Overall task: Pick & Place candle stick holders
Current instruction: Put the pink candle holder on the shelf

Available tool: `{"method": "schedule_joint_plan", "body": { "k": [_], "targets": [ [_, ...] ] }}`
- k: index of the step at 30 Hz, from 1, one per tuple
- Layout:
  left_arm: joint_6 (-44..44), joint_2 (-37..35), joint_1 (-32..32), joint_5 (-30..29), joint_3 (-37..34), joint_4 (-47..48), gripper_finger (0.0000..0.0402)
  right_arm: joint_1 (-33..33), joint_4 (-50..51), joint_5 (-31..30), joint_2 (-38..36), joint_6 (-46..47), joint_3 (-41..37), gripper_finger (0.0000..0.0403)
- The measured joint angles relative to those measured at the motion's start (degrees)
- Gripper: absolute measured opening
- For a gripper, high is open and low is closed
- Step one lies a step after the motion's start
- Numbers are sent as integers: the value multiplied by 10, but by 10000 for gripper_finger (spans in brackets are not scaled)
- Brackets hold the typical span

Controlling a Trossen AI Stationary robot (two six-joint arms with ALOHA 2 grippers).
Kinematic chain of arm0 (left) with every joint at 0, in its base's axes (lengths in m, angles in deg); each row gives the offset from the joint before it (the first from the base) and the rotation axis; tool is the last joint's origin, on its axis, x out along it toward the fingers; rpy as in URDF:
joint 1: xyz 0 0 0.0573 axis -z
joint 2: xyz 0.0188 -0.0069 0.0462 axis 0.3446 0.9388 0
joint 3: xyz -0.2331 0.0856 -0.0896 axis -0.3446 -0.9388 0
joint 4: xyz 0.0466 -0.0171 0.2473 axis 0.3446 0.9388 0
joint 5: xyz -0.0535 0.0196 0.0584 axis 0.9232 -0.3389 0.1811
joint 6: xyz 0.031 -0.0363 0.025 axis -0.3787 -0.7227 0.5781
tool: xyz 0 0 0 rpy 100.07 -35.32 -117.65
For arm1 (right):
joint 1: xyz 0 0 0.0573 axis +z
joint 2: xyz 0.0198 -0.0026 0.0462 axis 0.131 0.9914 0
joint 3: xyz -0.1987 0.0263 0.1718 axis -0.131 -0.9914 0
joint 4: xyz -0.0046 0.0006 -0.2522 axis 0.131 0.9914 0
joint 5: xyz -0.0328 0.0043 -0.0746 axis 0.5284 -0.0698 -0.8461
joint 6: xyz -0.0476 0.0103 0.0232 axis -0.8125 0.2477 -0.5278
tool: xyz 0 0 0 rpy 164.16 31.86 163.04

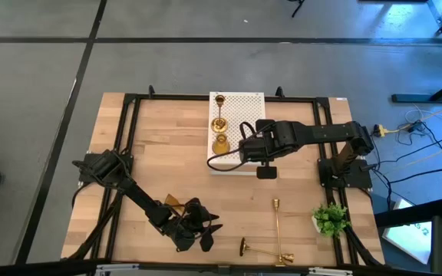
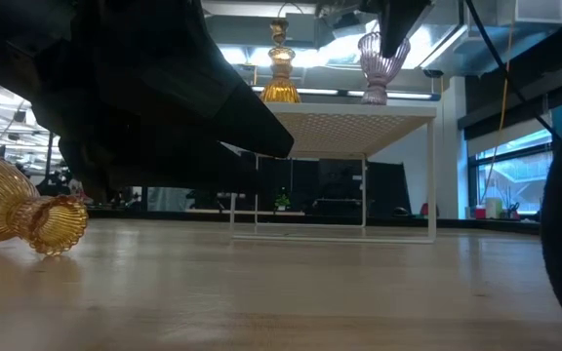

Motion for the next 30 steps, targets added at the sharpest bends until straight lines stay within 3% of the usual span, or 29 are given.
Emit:
{"method": "schedule_joint_plan", "body": {
  "k": [30],
  "targets": [
    [-2, 0, 3, -5, 0, 0, 166, -2, 0, 26, 0, 0, 0, 44]
  ]
}}
